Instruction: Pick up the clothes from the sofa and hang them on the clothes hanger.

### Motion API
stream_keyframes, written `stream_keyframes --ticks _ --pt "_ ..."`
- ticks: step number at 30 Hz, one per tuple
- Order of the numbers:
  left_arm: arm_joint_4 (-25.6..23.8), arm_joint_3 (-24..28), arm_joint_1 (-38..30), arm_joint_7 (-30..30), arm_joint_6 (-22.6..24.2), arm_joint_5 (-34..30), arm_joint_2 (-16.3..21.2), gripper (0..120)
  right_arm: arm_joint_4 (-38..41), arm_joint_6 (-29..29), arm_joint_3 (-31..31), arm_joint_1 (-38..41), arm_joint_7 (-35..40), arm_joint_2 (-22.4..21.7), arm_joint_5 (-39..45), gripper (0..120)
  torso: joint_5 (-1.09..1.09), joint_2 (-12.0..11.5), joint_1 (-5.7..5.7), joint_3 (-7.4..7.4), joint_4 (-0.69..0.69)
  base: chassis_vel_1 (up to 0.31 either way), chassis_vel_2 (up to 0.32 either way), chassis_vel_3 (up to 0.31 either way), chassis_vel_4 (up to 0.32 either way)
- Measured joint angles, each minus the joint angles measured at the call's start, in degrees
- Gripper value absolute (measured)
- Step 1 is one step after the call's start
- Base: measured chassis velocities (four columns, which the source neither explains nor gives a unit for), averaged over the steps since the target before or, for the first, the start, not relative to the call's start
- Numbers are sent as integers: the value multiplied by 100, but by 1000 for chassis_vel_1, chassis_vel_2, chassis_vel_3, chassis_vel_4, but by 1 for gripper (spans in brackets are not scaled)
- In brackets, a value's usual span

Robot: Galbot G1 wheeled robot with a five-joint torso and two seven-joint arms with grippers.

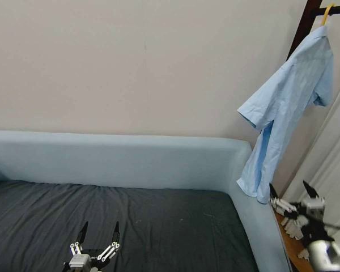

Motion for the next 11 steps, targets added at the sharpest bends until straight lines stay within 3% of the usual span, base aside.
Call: stream_keyframes --ticks 3,7,11 --pt "67 -7 53 -9 -36 54 -53 100 -19 723 92 -653 -252 563 -308 100 3 0 -1 0 -2 0 0 0 0" --pt "76 66 99 4 -94 80 -100 100 -118 1238 -33 -823 -315 856 -411 100 4 0 -1 0 1 0 0 0 0" --pt "117 98 97 25 -147 96 -82 100 -73 1175 -79 -768 -316 853 -329 100 4 0 -1 0 1 0 0 0 0"
